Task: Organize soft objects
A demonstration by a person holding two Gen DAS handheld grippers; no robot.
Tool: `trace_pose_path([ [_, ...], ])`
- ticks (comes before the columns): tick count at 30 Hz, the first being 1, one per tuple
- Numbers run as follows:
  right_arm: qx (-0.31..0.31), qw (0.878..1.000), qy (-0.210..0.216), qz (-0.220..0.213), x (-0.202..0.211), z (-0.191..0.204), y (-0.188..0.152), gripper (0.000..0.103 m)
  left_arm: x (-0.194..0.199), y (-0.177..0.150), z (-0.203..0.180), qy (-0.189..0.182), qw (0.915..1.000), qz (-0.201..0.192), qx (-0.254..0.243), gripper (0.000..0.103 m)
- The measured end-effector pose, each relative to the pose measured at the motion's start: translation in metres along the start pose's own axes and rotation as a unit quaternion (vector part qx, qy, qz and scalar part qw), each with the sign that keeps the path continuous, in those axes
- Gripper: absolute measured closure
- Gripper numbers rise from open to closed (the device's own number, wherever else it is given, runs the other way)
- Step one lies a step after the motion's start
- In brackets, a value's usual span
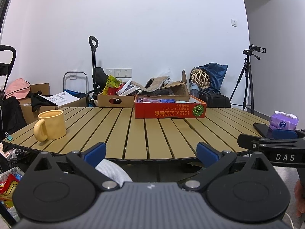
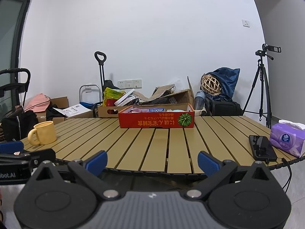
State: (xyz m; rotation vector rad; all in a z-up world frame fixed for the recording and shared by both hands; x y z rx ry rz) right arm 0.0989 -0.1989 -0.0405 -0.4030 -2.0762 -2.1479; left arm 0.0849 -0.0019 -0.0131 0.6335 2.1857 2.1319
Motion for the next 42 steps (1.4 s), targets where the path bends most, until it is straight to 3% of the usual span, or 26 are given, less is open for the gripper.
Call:
trace_pose_path([
  [42, -0.004, 1.000, 0.004, 0.002, -0.0014, 0.0013, -0.0003, 0.001, 0.0014, 0.0032, -0.0032, 0.009, 0.9999, -0.005, -0.009, 0.000],
])
Point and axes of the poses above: each gripper's, at about its wrist camera, not at the fingertips, and x roughly against the way its jaws point, z to its left, y to its top, the point moved 3 cm from there along -x, roughly the way its jaws point, and after that the axes turned 14 degrees about -y, right-handed, at the moved point
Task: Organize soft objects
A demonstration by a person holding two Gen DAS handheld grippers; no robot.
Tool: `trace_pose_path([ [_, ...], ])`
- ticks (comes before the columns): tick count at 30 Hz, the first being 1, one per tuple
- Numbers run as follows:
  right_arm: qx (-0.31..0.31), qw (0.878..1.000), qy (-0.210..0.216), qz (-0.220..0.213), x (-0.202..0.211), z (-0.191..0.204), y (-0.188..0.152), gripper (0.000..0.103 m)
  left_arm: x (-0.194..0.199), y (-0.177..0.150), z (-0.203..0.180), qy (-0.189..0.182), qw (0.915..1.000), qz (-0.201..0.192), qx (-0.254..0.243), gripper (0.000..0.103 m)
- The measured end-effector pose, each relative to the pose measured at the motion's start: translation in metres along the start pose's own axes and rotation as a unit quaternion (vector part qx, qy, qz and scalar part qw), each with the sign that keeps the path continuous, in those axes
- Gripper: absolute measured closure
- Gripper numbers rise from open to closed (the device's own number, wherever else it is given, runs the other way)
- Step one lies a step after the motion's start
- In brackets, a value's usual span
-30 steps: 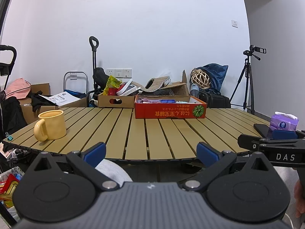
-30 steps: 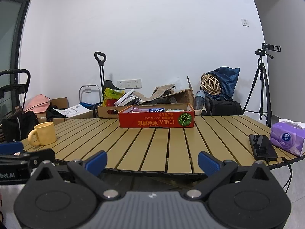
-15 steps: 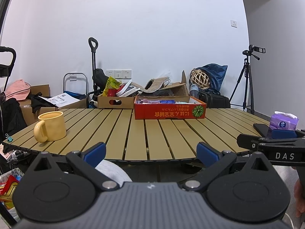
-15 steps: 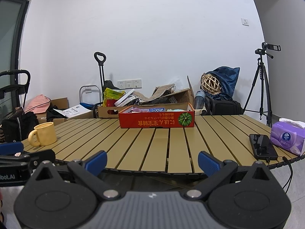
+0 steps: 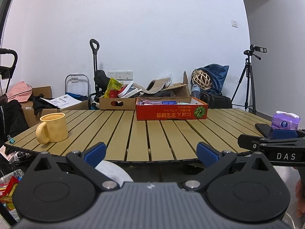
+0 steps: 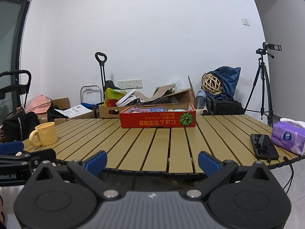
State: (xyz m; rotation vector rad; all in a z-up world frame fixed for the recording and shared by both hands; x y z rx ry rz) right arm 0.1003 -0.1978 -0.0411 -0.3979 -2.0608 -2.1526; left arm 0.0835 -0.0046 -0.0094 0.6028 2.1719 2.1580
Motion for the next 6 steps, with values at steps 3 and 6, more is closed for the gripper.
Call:
trace_pose_path([
  [3, 0.000, 1.000, 0.000, 0.000, 0.0001, 0.0002, -0.0001, 0.001, 0.0009, -0.0001, 0.0001, 0.001, 1.0000, -0.003, 0.001, 0.000],
  [6, 0.000, 1.000, 0.000, 0.000, 0.0004, -0.0003, 0.0002, 0.001, 0.0013, -0.0010, 0.0008, -0.001, 1.0000, -0.004, 0.002, 0.000],
])
Point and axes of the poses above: each gripper's, at about its wrist camera, not at the fingertips, and x roughly against the way its jaws point, z to its left, y to its top, the point moved 3 cm from there along -x, roughly the way its jaws point, and after that the axes turned 14 degrees about -y, right-handed, at the moved point
